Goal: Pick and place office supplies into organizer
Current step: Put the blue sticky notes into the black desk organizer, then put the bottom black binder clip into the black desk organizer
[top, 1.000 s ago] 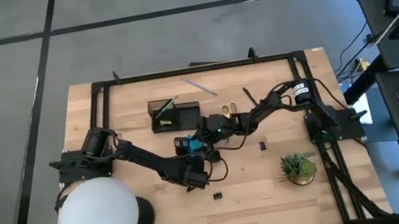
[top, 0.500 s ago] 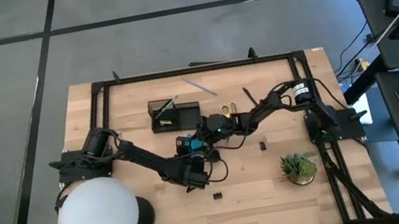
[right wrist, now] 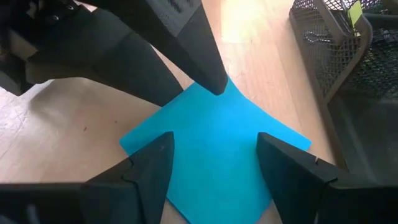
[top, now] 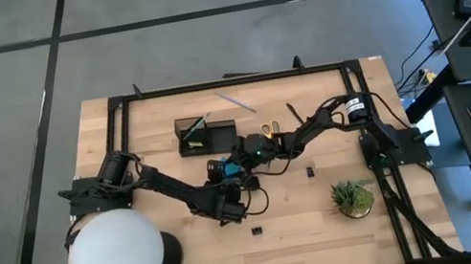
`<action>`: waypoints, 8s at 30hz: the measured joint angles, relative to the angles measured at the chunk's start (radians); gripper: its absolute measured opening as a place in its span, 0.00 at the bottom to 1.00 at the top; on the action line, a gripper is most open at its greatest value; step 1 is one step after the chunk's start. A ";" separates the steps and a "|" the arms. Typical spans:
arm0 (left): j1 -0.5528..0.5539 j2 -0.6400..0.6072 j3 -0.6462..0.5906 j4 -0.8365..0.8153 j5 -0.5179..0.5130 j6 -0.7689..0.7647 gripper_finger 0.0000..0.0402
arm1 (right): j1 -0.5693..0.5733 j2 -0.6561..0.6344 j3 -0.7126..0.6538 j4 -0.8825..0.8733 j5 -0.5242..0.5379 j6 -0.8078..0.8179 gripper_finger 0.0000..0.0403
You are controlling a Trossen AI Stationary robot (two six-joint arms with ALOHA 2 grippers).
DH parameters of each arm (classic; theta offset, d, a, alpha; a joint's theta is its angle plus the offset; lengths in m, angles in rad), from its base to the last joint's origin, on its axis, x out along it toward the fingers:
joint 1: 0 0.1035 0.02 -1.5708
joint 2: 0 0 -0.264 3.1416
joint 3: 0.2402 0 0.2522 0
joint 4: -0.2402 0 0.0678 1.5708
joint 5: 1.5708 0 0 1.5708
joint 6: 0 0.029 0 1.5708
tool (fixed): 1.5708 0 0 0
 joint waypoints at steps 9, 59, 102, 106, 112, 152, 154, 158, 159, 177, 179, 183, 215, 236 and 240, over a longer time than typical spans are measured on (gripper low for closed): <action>0.000 -0.001 0.001 -0.001 0.045 0.023 0.33 | 0.000 0.002 0.000 0.011 -0.001 0.011 0.58; -0.010 -0.011 0.185 -0.358 0.068 -0.111 0.01 | -0.002 -0.416 -0.078 -0.490 0.114 -0.016 0.58; 0.269 -0.011 0.166 -0.178 -0.014 -0.241 0.01 | -0.005 -0.785 -0.519 -0.071 0.189 0.041 0.58; 0.282 -0.007 0.167 -0.164 -0.023 -0.238 0.01 | -0.004 -0.785 -0.519 -0.068 0.189 0.041 0.58; 0.309 0.010 0.166 -0.126 0.044 -0.214 0.01 | -0.004 -0.785 -0.519 -0.068 0.191 0.041 0.58; 0.268 -0.101 0.167 -0.100 0.234 -0.106 0.30 | -0.005 -0.786 -0.517 -0.082 0.192 0.042 0.58; 0.247 -0.123 0.167 -0.098 0.288 -0.096 0.30 | -0.005 -0.786 -0.517 -0.082 0.192 0.042 0.58; 0.184 -0.158 0.167 -0.039 0.395 -0.030 0.31 | -0.005 -0.786 -0.517 -0.083 0.192 0.042 0.58; 0.165 -0.161 0.167 -0.016 0.429 -0.008 0.31 | -0.005 -0.786 -0.517 -0.083 0.192 0.042 0.58; -0.135 -0.151 0.167 0.379 0.652 0.017 0.31 | -0.005 -0.786 -0.517 -0.107 0.192 0.044 0.58; -0.154 -0.126 0.167 0.388 0.620 0.017 0.31 | -0.005 -0.786 -0.517 -0.107 0.192 0.044 0.58; -0.171 -0.085 0.167 0.456 0.616 0.017 0.31 | -0.005 -0.786 -0.517 -0.107 0.192 0.044 0.58; -0.163 0.037 0.167 0.472 0.587 0.048 0.17 | -0.006 -0.785 -0.517 -0.136 0.192 0.064 0.58; -0.117 -0.075 0.166 0.291 0.590 0.135 0.01 | -0.005 -0.785 -0.518 -0.146 0.192 0.067 0.58; -0.066 -0.144 0.166 0.172 0.592 0.156 0.01 | -0.006 -0.785 -0.518 -0.147 0.192 0.067 0.58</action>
